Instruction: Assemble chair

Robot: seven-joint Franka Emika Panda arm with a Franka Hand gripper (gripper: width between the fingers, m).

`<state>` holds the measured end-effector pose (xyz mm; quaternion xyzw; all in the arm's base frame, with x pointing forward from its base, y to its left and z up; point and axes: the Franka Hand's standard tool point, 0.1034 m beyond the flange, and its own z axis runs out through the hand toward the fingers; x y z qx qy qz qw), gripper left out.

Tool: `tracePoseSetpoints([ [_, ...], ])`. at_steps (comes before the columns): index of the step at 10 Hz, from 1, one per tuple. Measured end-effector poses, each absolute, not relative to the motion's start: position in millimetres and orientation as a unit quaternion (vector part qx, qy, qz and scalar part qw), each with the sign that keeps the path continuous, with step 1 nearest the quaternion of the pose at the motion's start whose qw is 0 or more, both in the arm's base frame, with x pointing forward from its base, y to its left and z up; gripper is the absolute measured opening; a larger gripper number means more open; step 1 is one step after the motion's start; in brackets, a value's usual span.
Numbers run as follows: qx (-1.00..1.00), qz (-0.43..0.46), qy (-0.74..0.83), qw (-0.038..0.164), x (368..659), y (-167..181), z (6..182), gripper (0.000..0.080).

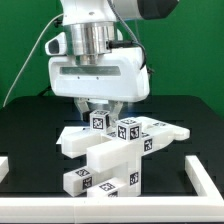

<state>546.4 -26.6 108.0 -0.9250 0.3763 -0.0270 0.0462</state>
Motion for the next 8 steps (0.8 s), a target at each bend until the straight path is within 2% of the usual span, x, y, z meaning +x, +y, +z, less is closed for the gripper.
tracePoseSetpoints([
  [1, -0.917, -0.026, 0.396, 0.047, 546.4, -26.5, 108.0, 0.0304],
  [2, -0.897, -0.023, 0.439, 0.048, 546.3, -26.4, 107.6, 0.0272],
  [7, -0.809, -0.016, 0.586, 0.052, 547.5, -26.3, 107.2, 0.0272],
  [8, -0.785, -0.014, 0.616, 0.058, 548.4, -27.3, 107.1, 0.0272],
])
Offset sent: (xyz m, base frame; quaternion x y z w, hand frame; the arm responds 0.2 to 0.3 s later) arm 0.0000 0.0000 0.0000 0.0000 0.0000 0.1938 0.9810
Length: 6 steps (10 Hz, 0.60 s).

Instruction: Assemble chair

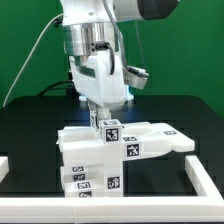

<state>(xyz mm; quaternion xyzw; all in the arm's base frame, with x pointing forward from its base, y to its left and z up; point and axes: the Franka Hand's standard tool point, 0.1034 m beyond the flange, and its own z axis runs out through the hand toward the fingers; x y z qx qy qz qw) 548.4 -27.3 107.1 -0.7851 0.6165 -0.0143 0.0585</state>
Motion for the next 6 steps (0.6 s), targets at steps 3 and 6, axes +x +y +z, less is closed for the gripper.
tracePoseSetpoints([
  [3, -0.779, -0.014, 0.624, 0.061, 548.6, -27.1, 107.1, 0.0272],
  [6, -0.781, -0.013, 0.622, 0.062, 548.5, -27.5, 108.5, 0.0547],
])
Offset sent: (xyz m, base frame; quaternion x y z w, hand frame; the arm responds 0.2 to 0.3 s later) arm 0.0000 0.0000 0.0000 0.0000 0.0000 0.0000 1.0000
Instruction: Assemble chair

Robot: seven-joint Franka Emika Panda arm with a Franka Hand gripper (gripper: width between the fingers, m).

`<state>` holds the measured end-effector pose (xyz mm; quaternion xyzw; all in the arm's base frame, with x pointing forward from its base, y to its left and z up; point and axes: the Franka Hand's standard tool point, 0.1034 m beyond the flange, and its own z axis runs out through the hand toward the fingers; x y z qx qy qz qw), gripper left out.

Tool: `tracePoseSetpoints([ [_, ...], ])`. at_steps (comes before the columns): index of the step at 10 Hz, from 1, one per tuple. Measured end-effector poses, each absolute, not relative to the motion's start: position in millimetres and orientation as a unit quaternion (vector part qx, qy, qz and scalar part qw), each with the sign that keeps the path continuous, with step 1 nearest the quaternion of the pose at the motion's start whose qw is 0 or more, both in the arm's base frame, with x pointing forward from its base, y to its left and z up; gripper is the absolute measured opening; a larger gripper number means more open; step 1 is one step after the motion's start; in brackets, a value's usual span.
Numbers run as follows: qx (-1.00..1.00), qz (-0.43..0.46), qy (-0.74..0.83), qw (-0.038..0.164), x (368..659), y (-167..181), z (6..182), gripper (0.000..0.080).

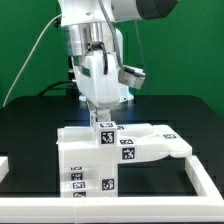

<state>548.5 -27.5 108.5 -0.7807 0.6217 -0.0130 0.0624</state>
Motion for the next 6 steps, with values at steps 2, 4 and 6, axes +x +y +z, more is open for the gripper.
tracePoseSetpoints([
  [2, -0.784, -0.01, 0.617, 0.073, 550, -29, 123.3, 0.0627],
  [4, -0.782, 0.011, 0.614, 0.104, 551, -22, 159.1, 0.0648],
  [6, -0.781, 0.017, 0.615, 0.102, 551, -22, 163.4, 0.0649],
])
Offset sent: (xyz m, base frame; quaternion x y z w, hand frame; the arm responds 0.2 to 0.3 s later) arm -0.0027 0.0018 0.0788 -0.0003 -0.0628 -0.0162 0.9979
